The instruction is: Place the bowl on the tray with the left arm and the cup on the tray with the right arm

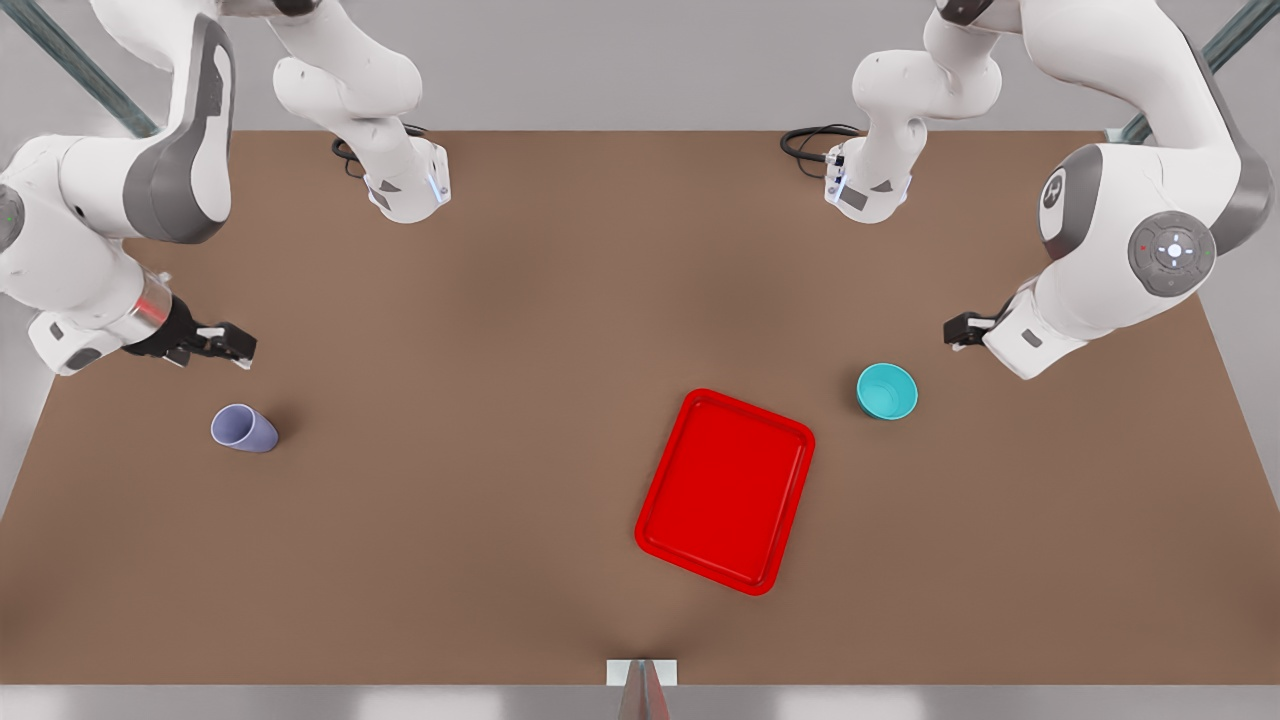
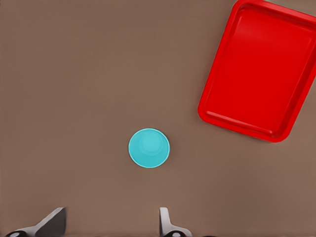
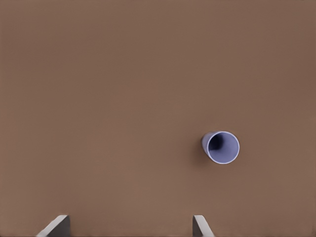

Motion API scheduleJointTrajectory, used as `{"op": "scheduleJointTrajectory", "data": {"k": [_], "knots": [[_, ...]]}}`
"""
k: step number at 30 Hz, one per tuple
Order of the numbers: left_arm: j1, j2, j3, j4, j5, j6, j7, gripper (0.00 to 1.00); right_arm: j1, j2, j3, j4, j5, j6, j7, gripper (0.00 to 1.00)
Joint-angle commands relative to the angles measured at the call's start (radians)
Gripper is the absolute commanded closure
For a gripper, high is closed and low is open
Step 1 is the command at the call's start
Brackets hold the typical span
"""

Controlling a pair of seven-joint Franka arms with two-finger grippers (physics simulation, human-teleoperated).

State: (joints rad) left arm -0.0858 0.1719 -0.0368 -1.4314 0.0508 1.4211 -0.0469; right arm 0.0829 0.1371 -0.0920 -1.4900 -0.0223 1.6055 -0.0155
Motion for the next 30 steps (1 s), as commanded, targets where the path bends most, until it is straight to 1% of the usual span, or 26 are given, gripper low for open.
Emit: {"op": "scheduleJointTrajectory", "data": {"k": [1,4,5,6,7,8,9,10,11,13,14,16,18,20,25,27,28,30], "knots": [[0.000,0.000,0.000,-0.004,0.003,-0.001,-0.001,0.00,0.001,0.006,0.000,0.007,-0.001,0.001,0.000,0.00],[0.000,0.003,0.000,-0.056,0.003,-0.010,-0.002,0.00,0.003,0.004,0.000,0.002,-0.001,0.004,0.000,0.00],[0.000,0.031,-0.002,-0.155,-0.014,0.027,-0.004,0.00,0.001,0.002,0.000,0.002,-0.001,0.008,0.000,0.00],[0.003,0.063,-0.002,-0.217,-0.102,0.120,-0.005,0.00,0.000,-0.004,0.005,0.004,0.001,0.014,0.000,0.00],[0.004,0.086,-0.002,-0.262,-0.137,0.188,-0.008,0.00,-0.003,-0.010,0.008,-0.001,0.001,0.036,0.000,0.00],[0.009,0.123,-0.002,-0.325,-0.219,0.289,-0.008,0.00,0.000,-0.011,0.006,-0.003,0.001,0.036,0.000,0.00],[0.017,0.159,-0.002,-0.368,-0.252,0.401,-0.005,0.00,-0.002,-0.010,0.006,-0.003,0.001,0.037,0.000,0.00],[0.030,0.184,0.000,-0.380,-0.252,0.441,-0.002,0.00,-0.002,-0.010,0.006,-0.001,0.002,0.037,0.000,0.00],[0.054,0.176,0.000,-0.472,-0.250,0.537,0.024,0.00,-0.003,-0.011,0.005,-0.001,0.005,0.043,-0.001,0.00],[0.106,0.179,0.000,-0.530,-0.255,0.607,0.128,0.00,0.000,-0.013,0.009,-0.003,0.005,0.043,-0.001,0.00],[0.123,0.178,0.000,-0.552,-0.255,0.630,0.136,0.00,0.001,-0.016,0.011,-0.006,0.005,0.050,-0.001,0.00],[0.141,0.179,0.000,-0.577,-0.256,0.671,0.139,0.00,-0.002,-0.051,0.011,-0.067,0.007,0.117,-0.004,0.00],[0.141,0.195,0.000,-0.609,-0.256,0.710,0.143,0.00,0.001,-0.044,0.011,-0.055,0.005,0.103,-0.003,0.00],[0.143,0.193,0.000,-0.635,-0.256,0.696,0.193,0.00,-0.002,-0.042,0.011,-0.053,0.002,0.102,-0.006,0.00],[0.170,0.201,0.009,-0.639,-0.255,0.699,0.292,0.00,0.003,-0.044,0.011,-0.055,0.001,0.105,-0.009,0.00],[0.170,0.209,0.008,-0.641,-0.253,0.708,0.308,0.00,0.003,-0.042,0.011,-0.061,-0.002,0.160,-0.011,0.00],[0.176,0.213,0.009,-0.646,-0.255,0.706,0.367,0.00,0.003,-0.042,0.011,-0.062,-0.002,0.157,-0.011,0.00],[0.181,0.230,0.008,-0.649,-0.255,0.726,0.367,0.00,0.003,-0.042,0.011,-0.062,-0.002,0.151,-0.009,0.00]]}}
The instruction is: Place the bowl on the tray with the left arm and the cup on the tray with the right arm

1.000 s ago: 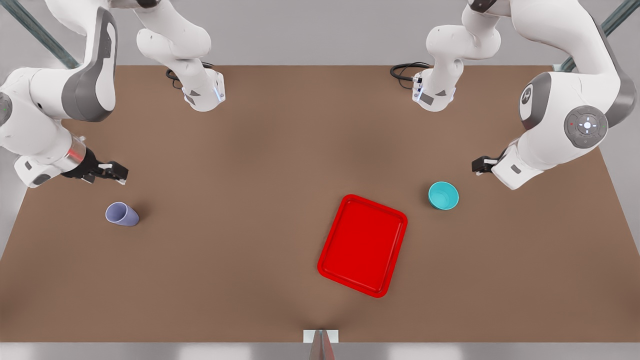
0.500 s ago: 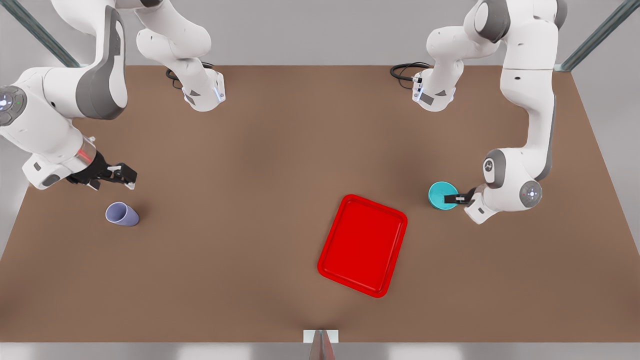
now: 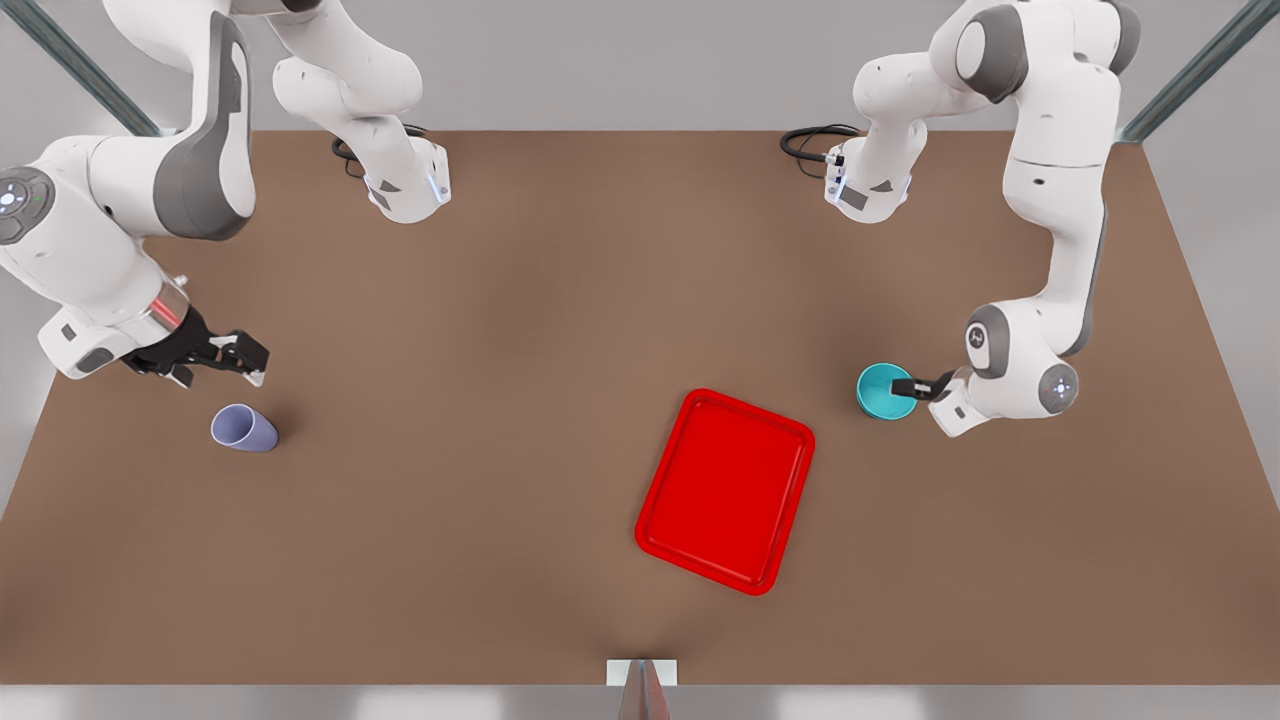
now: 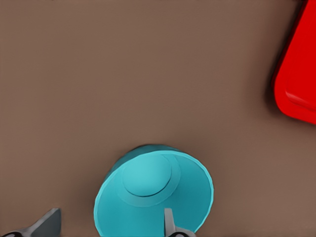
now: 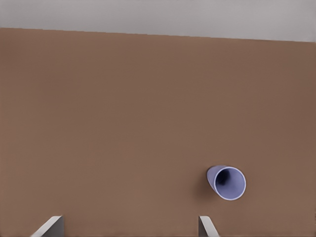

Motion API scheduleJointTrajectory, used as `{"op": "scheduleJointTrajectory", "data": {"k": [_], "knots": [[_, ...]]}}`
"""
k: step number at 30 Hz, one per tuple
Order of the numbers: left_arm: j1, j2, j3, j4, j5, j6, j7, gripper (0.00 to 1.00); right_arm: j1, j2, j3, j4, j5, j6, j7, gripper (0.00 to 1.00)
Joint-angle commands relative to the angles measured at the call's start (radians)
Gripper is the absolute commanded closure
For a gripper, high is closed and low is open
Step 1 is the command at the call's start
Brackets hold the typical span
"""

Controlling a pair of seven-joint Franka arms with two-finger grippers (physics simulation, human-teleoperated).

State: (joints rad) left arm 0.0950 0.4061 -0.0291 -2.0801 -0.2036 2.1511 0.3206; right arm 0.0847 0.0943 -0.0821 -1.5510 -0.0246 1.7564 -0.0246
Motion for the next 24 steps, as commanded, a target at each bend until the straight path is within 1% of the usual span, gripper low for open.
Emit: {"op": "scheduleJointTrajectory", "data": {"k": [1,3,6,7,8,9,10,11,15,16,18,24], "knots": [[0.000,0.003,0.001,0.000,0.000,0.004,0.000,0.00,0.001,0.001,0.001,0.000,0.000,-0.002,0.000,0.00],[-0.001,0.022,0.000,0.002,0.000,0.026,0.000,0.00,0.001,-0.001,0.001,0.000,0.000,-0.006,0.002,0.00],[-0.001,0.033,0.000,0.002,0.001,0.047,0.000,0.00,0.001,-0.005,0.002,0.008,0.000,-0.092,-0.001,0.00],[-0.001,0.034,-0.002,0.000,0.003,0.053,0.000,0.00,0.001,-0.005,0.002,0.008,0.000,-0.095,-0.002,0.00],[-0.001,0.036,-0.002,0.000,0.003,0.053,0.000,0.11,0.001,-0.005,0.002,0.008,0.000,-0.097,-0.002,0.00],[-0.001,0.036,-0.002,0.000,0.003,0.053,0.000,0.12,0.001,-0.005,0.002,0.008,0.000,-0.097,-0.002,0.00],[-0.001,0.039,-0.002,0.000,0.000,0.053,0.000,0.20,0.001,-0.005,0.002,0.008,0.000,-0.097,-0.002,0.00],[-0.003,0.040,-0.002,0.000,-0.002,0.053,-0.003,0.31,0.001,-0.005,0.002,0.008,0.000,-0.095,-0.003,0.00],[-0.004,0.046,-0.002,0.002,-0.002,0.061,-0.011,0.55,0.000,-0.002,0.001,0.009,0.002,-0.092,-0.003,0.00],[-0.004,0.050,-0.003,0.002,-0.002,0.061,-0.012,0.64,0.000,-0.002,0.002,0.009,0.002,-0.092,-0.003,0.00],[-0.004,0.048,-0.003,0.003,-0.003,0.061,-0.017,0.78,0.000,-0.002,0.002,0.009,0.002,-0.092,-0.003,0.00],[-0.006,0.050,-0.002,0.008,-0.002,0.059,-0.021,0.79,0.000,-0.002,0.001,0.009,0.002,-0.092,-0.003,0.00]]}}
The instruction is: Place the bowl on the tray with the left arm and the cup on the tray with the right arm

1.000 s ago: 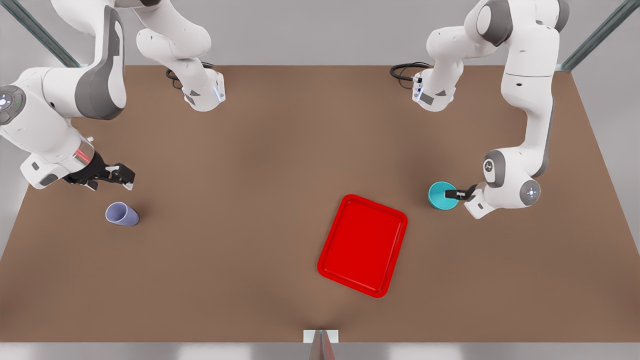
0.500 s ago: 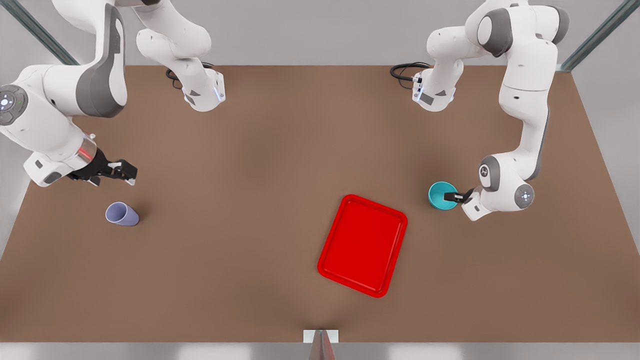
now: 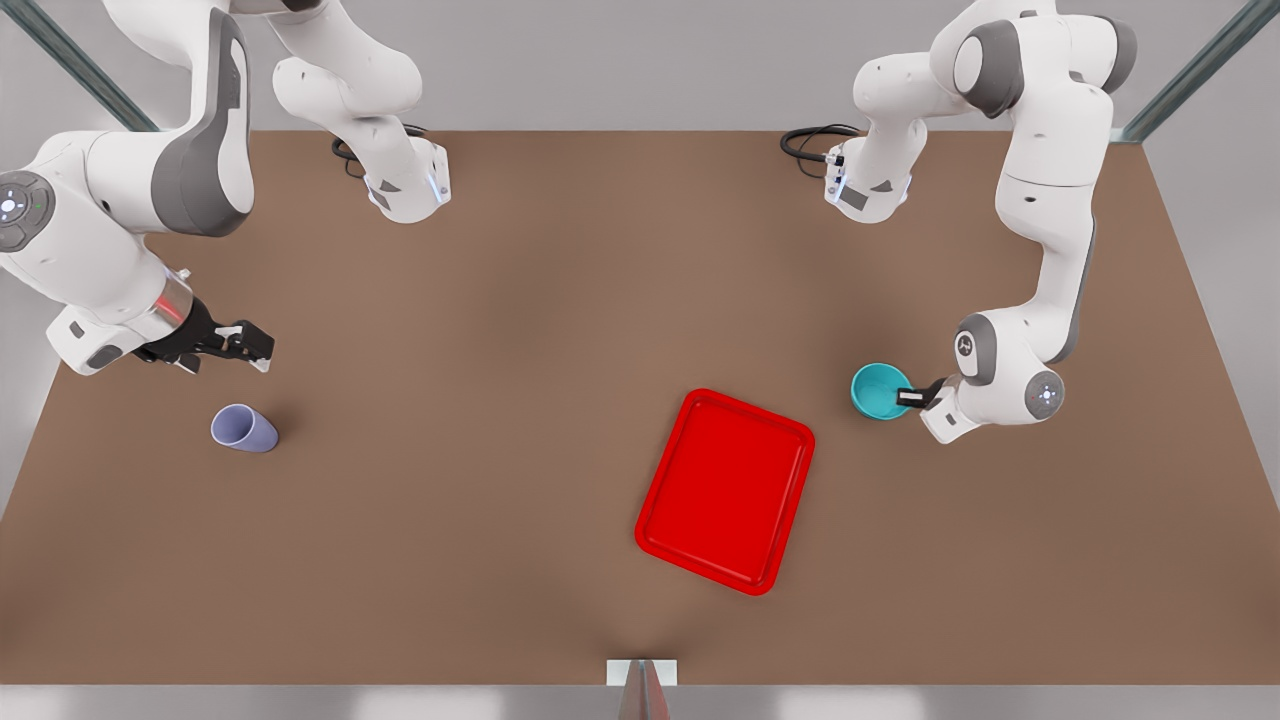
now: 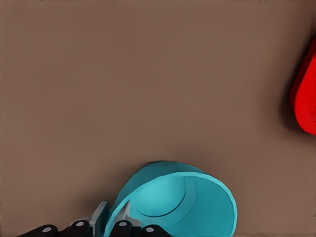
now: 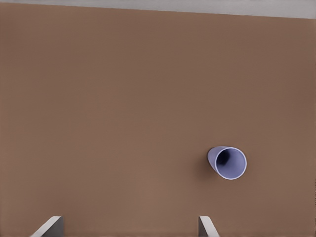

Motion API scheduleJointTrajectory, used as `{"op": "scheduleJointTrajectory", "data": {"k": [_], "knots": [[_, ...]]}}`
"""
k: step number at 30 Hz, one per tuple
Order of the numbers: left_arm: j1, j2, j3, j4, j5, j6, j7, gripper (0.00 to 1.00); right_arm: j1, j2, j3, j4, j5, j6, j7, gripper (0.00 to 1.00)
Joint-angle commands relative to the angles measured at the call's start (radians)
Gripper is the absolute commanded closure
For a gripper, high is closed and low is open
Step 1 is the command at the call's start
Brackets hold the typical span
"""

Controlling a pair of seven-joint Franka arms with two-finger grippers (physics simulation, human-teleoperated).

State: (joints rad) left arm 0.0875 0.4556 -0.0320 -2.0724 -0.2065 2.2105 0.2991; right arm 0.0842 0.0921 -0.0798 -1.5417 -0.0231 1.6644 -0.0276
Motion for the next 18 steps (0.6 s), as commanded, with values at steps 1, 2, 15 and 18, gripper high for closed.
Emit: {"op": "scheduleJointTrajectory", "data": {"k": [1,2,15,18], "knots": [[0.000,0.000,0.001,0.000,-0.001,0.000,0.000,0.79,0.000,0.000,0.000,0.000,-0.001,0.000,0.000,0.00],[0.000,0.000,0.001,0.002,0.001,0.000,0.000,0.79,0.000,0.000,0.000,0.000,-0.001,0.000,0.000,0.00],[-0.005,-0.025,0.001,0.048,-0.048,-0.035,-0.021,0.79,-0.001,0.001,-0.002,0.000,-0.001,0.008,0.000,0.00],[-0.078,-0.015,-0.034,0.209,-0.067,-0.123,-0.213,0.79,-0.001,0.001,-0.002,0.000,-0.001,0.008,0.000,0.00]]}}
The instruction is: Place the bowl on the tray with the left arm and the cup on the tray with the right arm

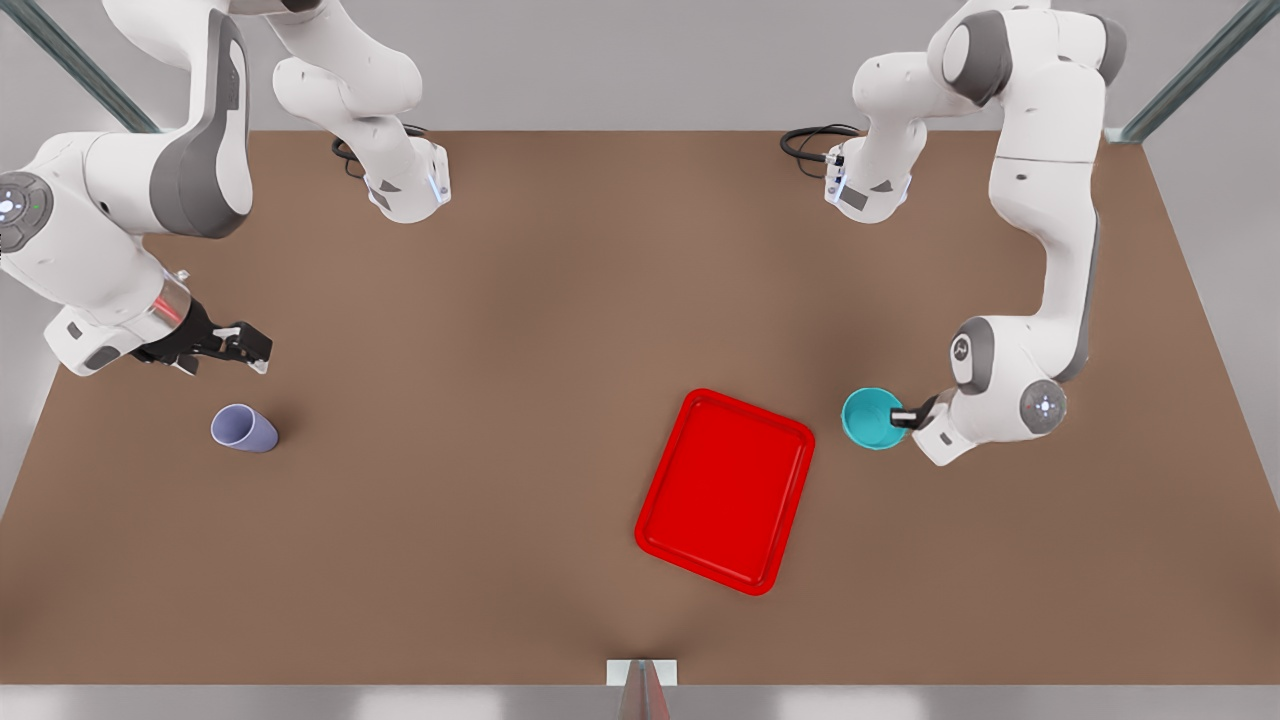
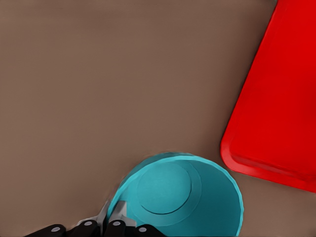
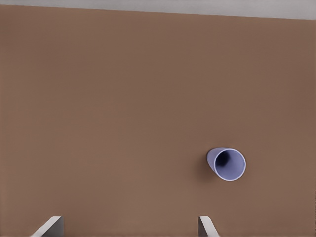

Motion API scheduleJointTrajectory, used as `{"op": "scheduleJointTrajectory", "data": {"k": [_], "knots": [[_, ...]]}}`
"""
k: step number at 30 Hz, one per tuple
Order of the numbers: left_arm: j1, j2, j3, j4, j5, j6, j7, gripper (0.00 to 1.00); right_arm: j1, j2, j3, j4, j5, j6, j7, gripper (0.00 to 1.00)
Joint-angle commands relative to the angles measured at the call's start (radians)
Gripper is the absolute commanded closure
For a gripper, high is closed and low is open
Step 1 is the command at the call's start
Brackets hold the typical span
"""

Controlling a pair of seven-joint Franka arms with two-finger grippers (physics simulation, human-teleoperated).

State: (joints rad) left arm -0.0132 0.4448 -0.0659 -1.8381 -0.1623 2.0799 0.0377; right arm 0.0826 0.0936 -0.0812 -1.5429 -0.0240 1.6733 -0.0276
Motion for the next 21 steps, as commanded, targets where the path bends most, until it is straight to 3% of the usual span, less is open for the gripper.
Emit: {"op": "scheduleJointTrajectory", "data": {"k": [1,3,7,15,16,17,18,20,21], "knots": [[-0.011,0.005,0.000,0.016,-0.111,-0.007,-0.021,0.79,0.000,0.000,0.000,0.000,-0.001,-0.001,0.000,0.00],[-0.059,0.087,-0.006,0.166,-0.111,-0.075,-0.150,0.79,-0.003,0.001,0.000,0.000,-0.001,0.000,0.000,0.00],[-0.166,0.170,-0.006,0.290,-0.112,-0.075,-0.370,0.79,-0.006,0.003,0.000,-0.002,-0.001,0.000,0.000,0.00],[-0.223,0.288,-0.029,0.355,-0.118,-0.055,-0.432,0.79,-0.006,0.003,0.000,-0.002,-0.001,0.002,0.000,0.00],[-0.223,0.288,-0.029,0.353,-0.114,-0.055,-0.424,0.65,-0.007,0.003,0.000,-0.002,-0.001,0.000,0.000,0.00],[-0.223,0.293,-0.028,0.353,-0.111,-0.057,-0.423,0.36,-0.006,0.003,0.000,-0.002,-0.001,0.000,0.000,0.00],[-0.223,0.295,-0.028,0.353,-0.100,-0.057,-0.423,0.17,-0.007,0.003,0.000,-0.002,-0.001,0.000,0.000,0.00],[-0.223,0.295,-0.028,0.355,-0.098,-0.055,-0.424,0.00,-0.004,0.026,-0.008,0.026,-0.001,-0.007,0.002,0.00],[-0.223,0.295,-0.028,0.355,-0.098,-0.055,-0.423,0.00,-0.007,0.034,-0.008,0.032,-0.001,-0.007,0.002,0.00]]}}
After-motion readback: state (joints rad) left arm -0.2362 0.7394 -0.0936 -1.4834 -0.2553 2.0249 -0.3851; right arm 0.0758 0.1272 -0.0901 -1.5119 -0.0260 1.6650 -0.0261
